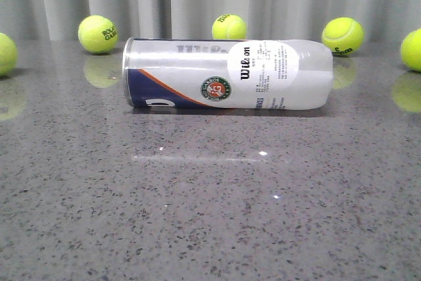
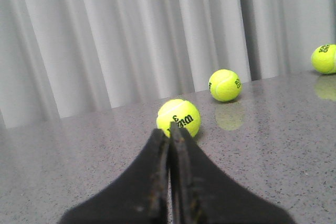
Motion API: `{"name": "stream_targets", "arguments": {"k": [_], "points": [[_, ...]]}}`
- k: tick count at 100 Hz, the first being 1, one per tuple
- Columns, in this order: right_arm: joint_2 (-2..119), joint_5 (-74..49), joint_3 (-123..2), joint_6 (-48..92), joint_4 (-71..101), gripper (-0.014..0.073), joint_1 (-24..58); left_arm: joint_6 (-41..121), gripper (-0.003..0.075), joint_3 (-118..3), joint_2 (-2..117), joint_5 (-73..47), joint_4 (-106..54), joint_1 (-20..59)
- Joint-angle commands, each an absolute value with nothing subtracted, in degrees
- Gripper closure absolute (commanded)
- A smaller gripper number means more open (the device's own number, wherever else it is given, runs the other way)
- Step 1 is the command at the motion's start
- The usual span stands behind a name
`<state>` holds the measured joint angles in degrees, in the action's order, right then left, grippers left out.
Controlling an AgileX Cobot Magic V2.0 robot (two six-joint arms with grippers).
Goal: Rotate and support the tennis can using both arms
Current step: 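Open the right gripper and withdraw it from the can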
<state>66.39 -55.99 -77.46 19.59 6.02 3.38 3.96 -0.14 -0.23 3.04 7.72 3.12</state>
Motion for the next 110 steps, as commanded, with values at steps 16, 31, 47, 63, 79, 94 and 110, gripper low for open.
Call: {"name": "stream_targets", "arguments": {"k": [16, 31, 47, 63, 79, 94, 110], "points": [[50.55, -39.93, -60.21, 17.53, 6.42, -0.0052, 2.70, 3.27, 0.0741, 2.51, -2.40, 7.21, 7.62, 3.69], [40.29, -31.85, -47.53, 16.24, 6.42, -0.0052, 2.70, 3.27, 0.0741, 2.51, -2.40, 7.21, 7.62, 3.69], [28.85, -22.33, -36.34, 12.87, 6.42, -0.0052, 2.70, 3.27, 0.0741, 2.51, -2.40, 7.21, 7.62, 3.69], [21.11, -16.39, -27.43, 12.16, 6.42, -0.0052, 2.70, 3.27, 0.0741, 2.51, -2.40, 7.21, 7.62, 3.69], [19.34, -13.50, -23.05, 12.16, 6.42, -0.0048, 2.70, 3.27, 0.0741, 2.51, -2.40, 7.21, 7.62, 3.69], [19.34, -11.28, -22.43, 12.16, 6.42, 0.0106, 2.70, 3.27, 0.0741, 2.51, -2.40, 7.21, 7.62, 3.69], [19.34, -10.74, -22.43, 12.16, 6.42, 0.0436, 2.70, 3.27, 0.0741, 2.51, -2.40, 7.21, 7.62, 3.69]]}}
